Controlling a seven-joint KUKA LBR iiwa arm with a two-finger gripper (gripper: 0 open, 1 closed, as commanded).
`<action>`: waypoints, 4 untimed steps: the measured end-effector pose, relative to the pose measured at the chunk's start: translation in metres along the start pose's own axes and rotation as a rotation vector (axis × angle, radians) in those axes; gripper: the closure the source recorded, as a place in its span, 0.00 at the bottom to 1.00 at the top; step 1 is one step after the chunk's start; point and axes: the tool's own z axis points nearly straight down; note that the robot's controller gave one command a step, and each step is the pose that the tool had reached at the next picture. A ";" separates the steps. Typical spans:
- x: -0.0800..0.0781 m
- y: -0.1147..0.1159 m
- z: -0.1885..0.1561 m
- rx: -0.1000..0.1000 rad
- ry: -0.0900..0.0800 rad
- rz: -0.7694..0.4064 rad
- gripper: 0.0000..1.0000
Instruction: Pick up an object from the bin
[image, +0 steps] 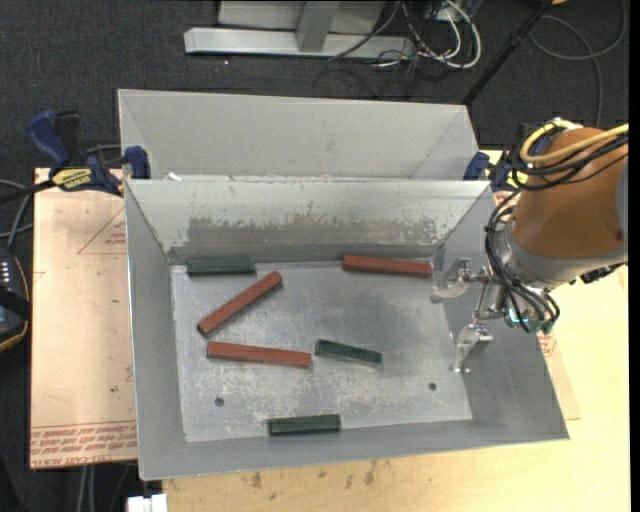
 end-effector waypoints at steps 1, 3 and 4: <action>-0.002 0.000 -0.003 0.001 -0.007 -0.003 0.00; 0.003 0.040 0.101 0.000 -0.010 0.098 0.00; -0.032 0.049 0.116 0.003 -0.004 0.037 0.00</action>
Offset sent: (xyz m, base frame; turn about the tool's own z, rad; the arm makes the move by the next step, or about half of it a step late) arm 0.0078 0.0576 -0.1082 -0.0052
